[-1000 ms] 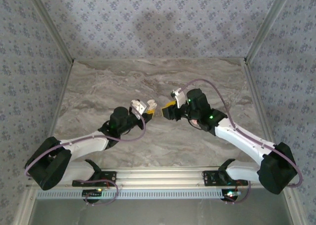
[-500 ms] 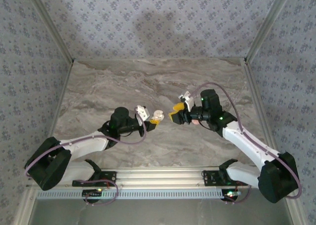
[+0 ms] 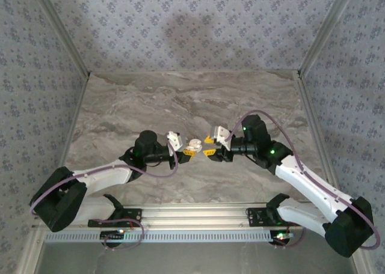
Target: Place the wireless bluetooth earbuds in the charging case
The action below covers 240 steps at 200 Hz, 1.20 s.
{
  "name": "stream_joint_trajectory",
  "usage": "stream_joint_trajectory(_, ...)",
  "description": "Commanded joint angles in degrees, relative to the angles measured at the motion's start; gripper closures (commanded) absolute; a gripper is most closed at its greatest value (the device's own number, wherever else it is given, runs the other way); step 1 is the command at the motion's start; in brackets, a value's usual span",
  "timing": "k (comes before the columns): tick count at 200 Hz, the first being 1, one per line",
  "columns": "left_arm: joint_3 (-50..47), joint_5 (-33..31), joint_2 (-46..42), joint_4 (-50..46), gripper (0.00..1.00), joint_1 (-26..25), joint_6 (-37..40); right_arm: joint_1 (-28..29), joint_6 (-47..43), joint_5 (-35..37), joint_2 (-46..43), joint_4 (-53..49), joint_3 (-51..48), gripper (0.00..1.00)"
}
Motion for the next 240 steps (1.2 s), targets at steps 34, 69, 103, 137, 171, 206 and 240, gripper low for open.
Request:
stream_joint_trajectory(34, 2.11, 2.4, -1.09, 0.66, 0.91, 0.4, 1.37, 2.51, -5.99, 4.3, 6.49, -0.24, 5.17, 0.62)
stream_joint_trajectory(69, 2.09, 2.31, -2.21, 0.04, 0.91, 0.46, 1.68, 2.58, -5.05, 2.52, 9.88, 0.05, 7.13, 0.68)
stream_joint_trajectory(103, 2.01, 2.05, -3.37, -0.79, 0.91, 0.45, 2.18, 2.52, -3.6, -0.1, 11.84, 0.55, 8.4, 0.72)
stream_joint_trajectory(137, 1.89, 1.37, -4.01, -1.02, 0.91, 0.4, 2.33, 2.75, -3.18, -2.15, 12.47, 0.41, 8.78, 0.72)
stream_joint_trajectory(171, 1.75, -0.2, -3.89, -1.13, 0.91, 0.44, 2.49, 2.34, -3.03, 0.41, 10.31, -0.96, 8.38, 0.7)
stream_joint_trajectory(206, 1.97, -0.72, -3.77, -1.74, 0.91, 0.39, 2.68, 1.5, -2.48, 1.41, 5.29, -1.14, 6.4, 0.69)
stream_joint_trajectory(240, 2.01, -1.03, -3.85, -2.61, 0.91, 0.38, 3.12, 2.22, -1.17, 0.89, 3.58, 0.21, 4.56, 0.69)
